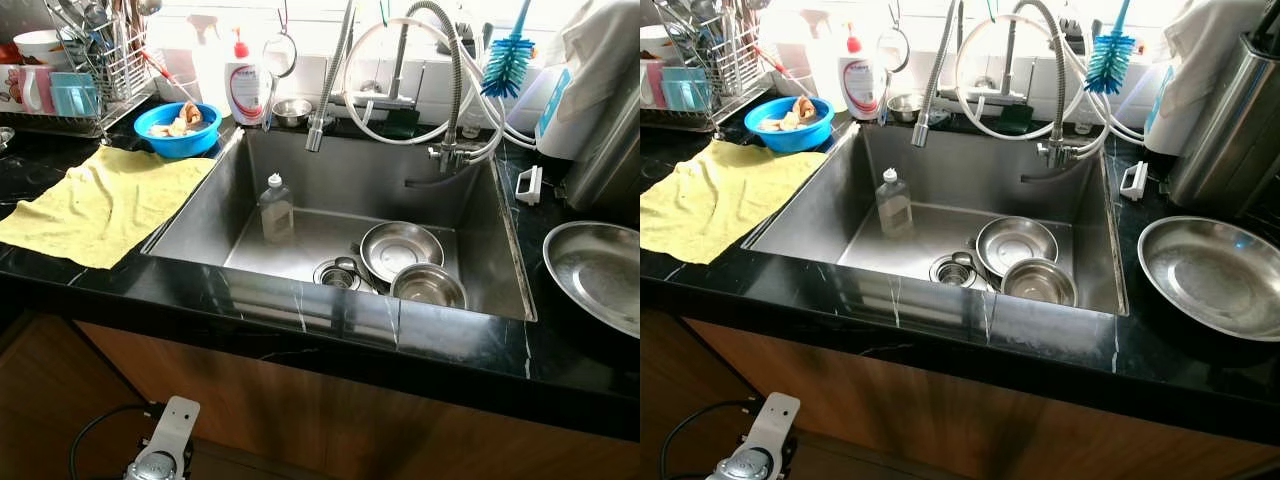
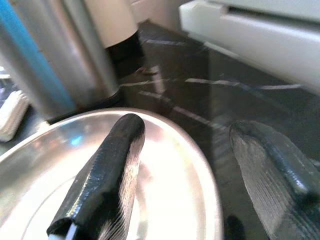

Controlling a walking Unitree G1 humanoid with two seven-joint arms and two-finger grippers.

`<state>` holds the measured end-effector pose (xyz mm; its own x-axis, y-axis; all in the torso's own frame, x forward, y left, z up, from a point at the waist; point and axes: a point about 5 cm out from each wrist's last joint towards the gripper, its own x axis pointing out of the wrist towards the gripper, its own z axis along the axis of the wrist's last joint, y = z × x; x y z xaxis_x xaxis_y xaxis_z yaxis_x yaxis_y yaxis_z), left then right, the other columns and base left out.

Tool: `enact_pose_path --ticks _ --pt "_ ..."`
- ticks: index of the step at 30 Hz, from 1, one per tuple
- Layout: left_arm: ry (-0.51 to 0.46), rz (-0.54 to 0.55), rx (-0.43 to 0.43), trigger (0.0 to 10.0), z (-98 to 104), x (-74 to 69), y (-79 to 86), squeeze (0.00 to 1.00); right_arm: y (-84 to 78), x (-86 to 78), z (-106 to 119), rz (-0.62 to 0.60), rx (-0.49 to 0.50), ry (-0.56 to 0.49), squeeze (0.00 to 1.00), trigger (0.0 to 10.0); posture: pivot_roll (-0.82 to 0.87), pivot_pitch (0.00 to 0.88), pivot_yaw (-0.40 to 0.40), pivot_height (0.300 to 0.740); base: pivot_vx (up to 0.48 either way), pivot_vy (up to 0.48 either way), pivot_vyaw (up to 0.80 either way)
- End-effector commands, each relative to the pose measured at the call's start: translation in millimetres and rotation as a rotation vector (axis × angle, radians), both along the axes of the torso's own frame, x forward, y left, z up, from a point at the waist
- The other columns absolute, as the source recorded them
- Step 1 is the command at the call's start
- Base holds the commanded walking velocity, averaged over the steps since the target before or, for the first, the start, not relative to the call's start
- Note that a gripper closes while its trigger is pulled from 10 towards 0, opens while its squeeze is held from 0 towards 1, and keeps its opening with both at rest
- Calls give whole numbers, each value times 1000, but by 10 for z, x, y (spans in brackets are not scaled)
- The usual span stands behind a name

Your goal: Kitchen organization

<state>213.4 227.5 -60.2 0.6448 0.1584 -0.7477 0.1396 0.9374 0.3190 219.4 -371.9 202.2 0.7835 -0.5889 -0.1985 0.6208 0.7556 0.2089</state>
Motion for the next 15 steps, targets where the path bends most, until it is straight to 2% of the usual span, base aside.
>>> enact_pose_path --ticks 1,5,15 --pt "15 -12 17 10000 2 -7 35 0 3 -5 -61 25 61 -29 0 10000 -79 0 11 740 0 0 0" --pt "16 -11 18 10000 0 -13 39 0 -19 -37 -151 2 91 -38 0 10000 -77 0 12 740 0 0 0" --pt "9 -9 22 10000 16 4 59 0 -17 -23 -169 -6 133 -86 0 10000 -73 0 12 740 0 0 0"
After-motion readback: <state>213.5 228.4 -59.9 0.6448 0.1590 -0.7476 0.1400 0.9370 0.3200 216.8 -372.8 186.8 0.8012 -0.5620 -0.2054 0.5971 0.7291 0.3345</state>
